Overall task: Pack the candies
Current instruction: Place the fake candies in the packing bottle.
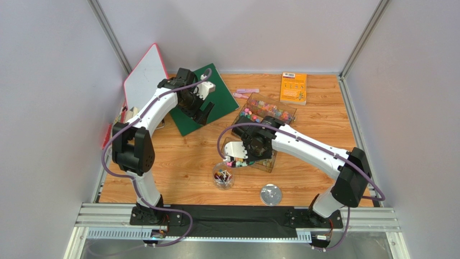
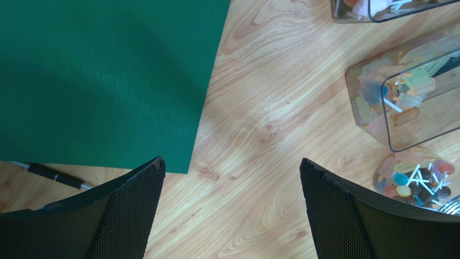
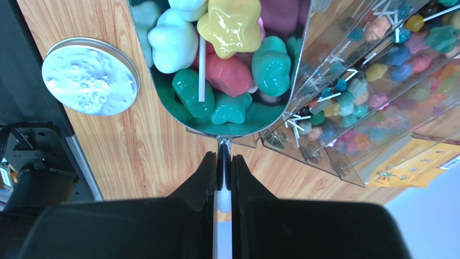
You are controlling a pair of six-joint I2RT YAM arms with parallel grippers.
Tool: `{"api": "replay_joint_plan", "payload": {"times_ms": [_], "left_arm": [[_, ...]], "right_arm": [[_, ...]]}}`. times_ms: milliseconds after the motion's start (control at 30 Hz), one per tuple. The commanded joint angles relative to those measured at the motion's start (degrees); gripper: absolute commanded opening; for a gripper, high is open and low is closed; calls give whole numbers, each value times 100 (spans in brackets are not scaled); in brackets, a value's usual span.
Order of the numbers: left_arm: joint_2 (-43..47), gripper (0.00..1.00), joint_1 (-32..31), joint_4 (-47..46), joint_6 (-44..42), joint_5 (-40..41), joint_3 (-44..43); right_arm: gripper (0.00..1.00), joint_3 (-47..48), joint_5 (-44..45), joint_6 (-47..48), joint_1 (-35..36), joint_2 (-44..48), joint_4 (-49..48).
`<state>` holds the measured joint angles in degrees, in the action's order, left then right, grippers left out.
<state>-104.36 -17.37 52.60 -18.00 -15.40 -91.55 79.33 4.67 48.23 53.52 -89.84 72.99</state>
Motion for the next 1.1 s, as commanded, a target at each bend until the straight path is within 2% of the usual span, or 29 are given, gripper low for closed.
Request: {"api": "replay_joint_plan", "payload": {"times_ms": [0, 433, 767, 1067], "left_arm": [[223, 100, 14, -171, 279, 169, -197], [390, 100, 14, -276, 446, 46, -170], [539, 100, 14, -426, 473, 133, 84], [469, 100, 14, -400, 543, 19, -38]], "right_arm": [[0, 451, 517, 161, 229, -121, 321], [0, 777, 1203, 64, 616, -596, 628], [0, 830, 1862, 213, 827, -631, 611], [0, 891, 2301, 407, 1011, -640, 690]]}}
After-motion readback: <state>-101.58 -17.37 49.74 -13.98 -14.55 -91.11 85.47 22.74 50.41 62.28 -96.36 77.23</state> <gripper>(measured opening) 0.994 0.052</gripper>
